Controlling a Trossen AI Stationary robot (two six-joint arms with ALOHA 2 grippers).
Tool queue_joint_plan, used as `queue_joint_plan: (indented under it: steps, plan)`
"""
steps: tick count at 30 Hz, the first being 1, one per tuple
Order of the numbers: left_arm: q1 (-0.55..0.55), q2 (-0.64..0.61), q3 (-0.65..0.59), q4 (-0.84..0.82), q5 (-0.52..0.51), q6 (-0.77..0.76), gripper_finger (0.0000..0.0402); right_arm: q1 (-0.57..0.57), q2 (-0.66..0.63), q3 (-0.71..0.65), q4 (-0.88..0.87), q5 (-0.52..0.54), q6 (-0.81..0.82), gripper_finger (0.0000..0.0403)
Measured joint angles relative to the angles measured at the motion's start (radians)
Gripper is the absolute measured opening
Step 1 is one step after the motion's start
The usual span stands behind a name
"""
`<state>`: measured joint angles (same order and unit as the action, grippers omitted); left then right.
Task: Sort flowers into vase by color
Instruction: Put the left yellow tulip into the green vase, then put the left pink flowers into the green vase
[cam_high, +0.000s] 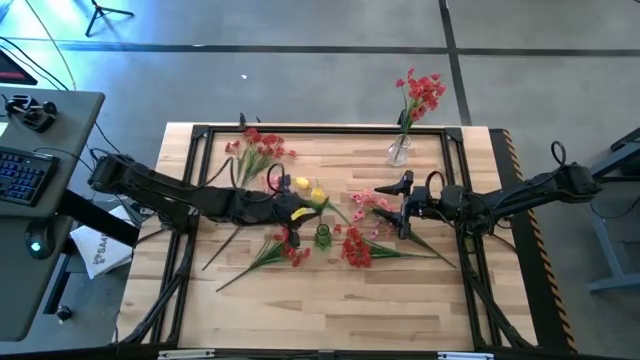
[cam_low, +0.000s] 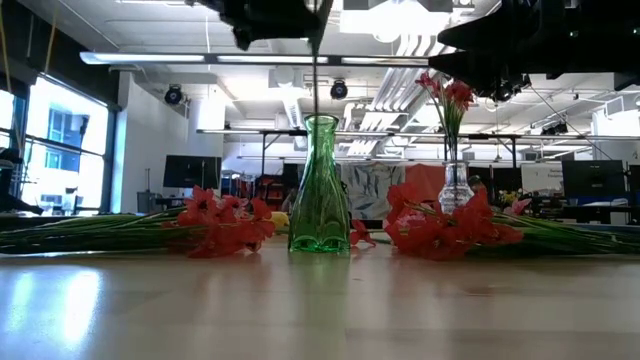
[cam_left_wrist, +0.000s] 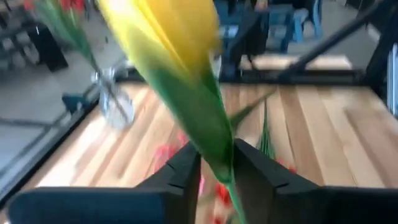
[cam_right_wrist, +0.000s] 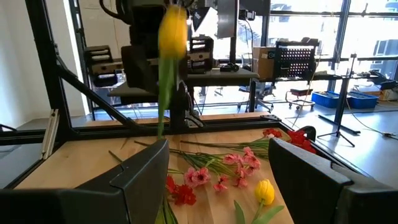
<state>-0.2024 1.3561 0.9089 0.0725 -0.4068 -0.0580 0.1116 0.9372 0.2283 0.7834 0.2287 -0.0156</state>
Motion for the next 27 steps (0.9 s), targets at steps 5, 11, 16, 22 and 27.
queue_joint_plan:
  steps: [5,11,16,22,27]
  plan:
    - [-0.013,-0.114,0.0,-0.313,0.001,-0.15,0.0109,0.0,0.0,0.0,0.0,0.001,0.0,0.027]
    - [-0.075,-0.218,0.0,-0.611,0.026,-0.363,0.011,0.0,0.0,0.0,0.0,0.025,0.016,0.027]
    - [-0.161,-0.219,0.0,-0.866,0.054,-0.625,0.011,0.0,0.0,0.0,-0.001,0.03,0.015,0.027]
    - [-0.244,-0.15,0.0,-1.121,0.121,-0.951,0.011,0.0,0.0,0.0,-0.037,0.03,0.016,0.027]
    - [-0.297,-0.079,0.0,-1.187,0.114,-1.079,0.011,0.0,-0.015,0.0,-0.212,0.051,0.012,0.027]
